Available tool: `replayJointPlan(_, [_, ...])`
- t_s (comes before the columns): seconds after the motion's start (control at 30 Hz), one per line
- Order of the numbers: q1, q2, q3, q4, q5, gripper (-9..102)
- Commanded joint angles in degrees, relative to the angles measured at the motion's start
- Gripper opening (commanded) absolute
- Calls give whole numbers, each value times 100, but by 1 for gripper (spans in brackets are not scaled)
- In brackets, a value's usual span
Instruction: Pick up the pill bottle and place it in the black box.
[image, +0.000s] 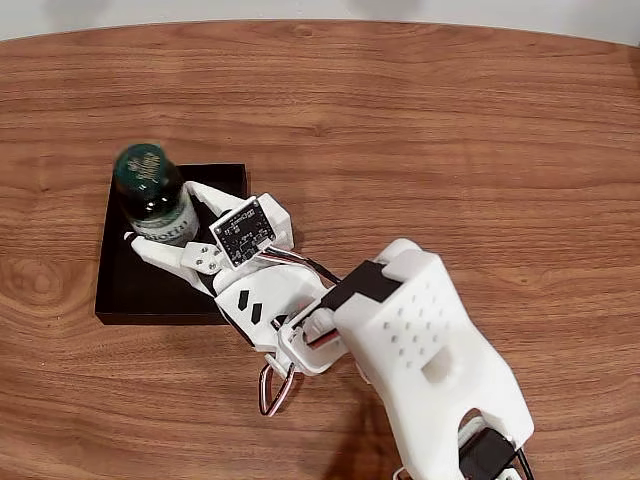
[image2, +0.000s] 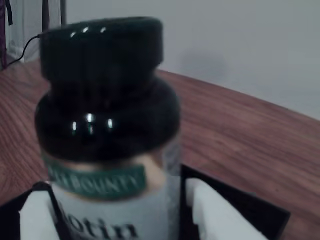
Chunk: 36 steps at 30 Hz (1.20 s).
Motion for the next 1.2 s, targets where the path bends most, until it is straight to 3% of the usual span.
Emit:
replayJointPlan(0.0, [79, -62, -316, -149, 79, 35])
replayJointPlan(0.63, [141, 483, 413, 9, 35, 39])
replayJointPlan(1.17, [510, 2127, 1688, 976, 439, 35])
